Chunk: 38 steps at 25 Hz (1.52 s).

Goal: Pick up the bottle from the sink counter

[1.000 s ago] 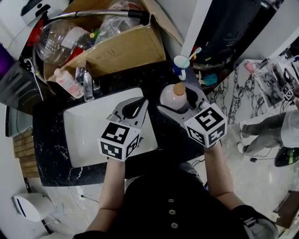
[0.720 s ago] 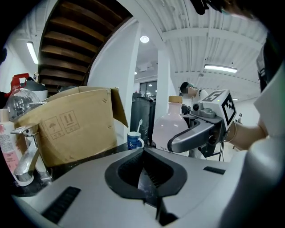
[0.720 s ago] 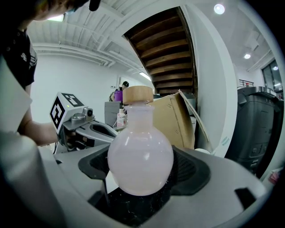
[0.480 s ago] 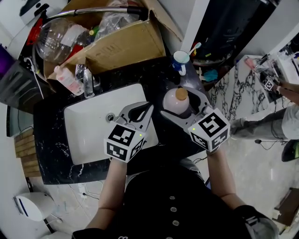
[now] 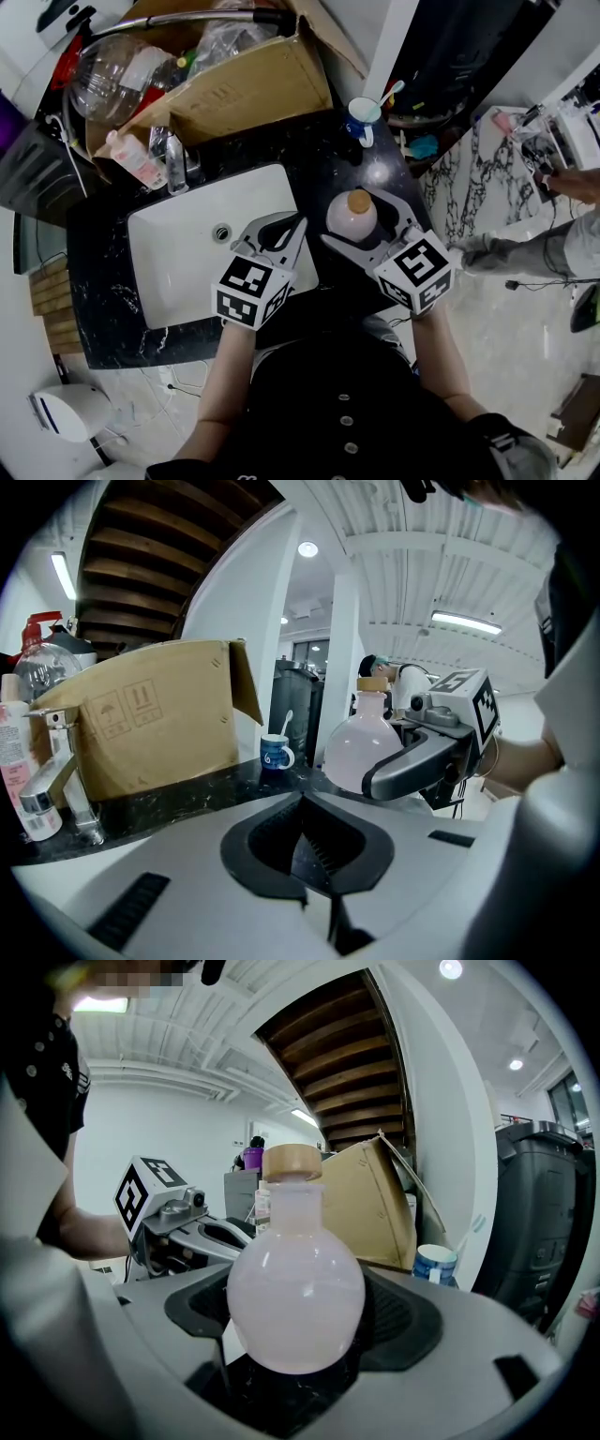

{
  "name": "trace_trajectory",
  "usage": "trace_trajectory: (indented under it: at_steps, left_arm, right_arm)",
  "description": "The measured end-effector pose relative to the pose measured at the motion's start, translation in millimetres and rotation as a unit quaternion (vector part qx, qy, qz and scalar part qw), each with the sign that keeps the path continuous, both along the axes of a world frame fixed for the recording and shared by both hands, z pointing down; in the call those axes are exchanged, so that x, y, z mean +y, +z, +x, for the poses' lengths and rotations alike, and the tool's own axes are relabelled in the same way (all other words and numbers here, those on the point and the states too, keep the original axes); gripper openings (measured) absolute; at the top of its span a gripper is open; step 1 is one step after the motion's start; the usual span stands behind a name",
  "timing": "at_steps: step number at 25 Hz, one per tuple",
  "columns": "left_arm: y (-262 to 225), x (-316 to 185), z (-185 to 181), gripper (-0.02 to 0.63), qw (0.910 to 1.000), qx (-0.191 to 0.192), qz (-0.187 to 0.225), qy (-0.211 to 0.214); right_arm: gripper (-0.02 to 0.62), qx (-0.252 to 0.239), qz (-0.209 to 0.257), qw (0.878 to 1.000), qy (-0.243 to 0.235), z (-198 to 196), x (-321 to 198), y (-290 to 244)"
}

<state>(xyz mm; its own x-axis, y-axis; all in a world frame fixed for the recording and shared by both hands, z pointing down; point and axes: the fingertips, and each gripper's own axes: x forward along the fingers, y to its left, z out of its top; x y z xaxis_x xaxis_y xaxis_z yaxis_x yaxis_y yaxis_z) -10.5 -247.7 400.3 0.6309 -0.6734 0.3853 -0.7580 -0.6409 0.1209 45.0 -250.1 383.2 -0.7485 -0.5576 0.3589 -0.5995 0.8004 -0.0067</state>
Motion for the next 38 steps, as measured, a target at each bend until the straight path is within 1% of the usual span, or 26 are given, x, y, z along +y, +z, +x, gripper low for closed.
trace_trajectory:
  at_steps: [11, 20, 38]
  left_arm:
    - [17, 10, 7, 0.017, 0.9997, 0.0, -0.025, 0.002]
    - [21, 8, 5, 0.017, 0.9996, 0.001, -0.029, -0.007]
    - [23, 5, 1, 0.017, 0.9995, -0.001, -0.031, -0.011]
  right_arm:
    - [0.397, -0.005, -0.014, 1.0, 0.003, -2, 5, 15]
    - [0.396, -0.008, -0.022, 1.0, 0.008, -4, 6, 23]
    - [0.396, -0.017, -0.013, 1.0, 0.009, -5, 1, 19]
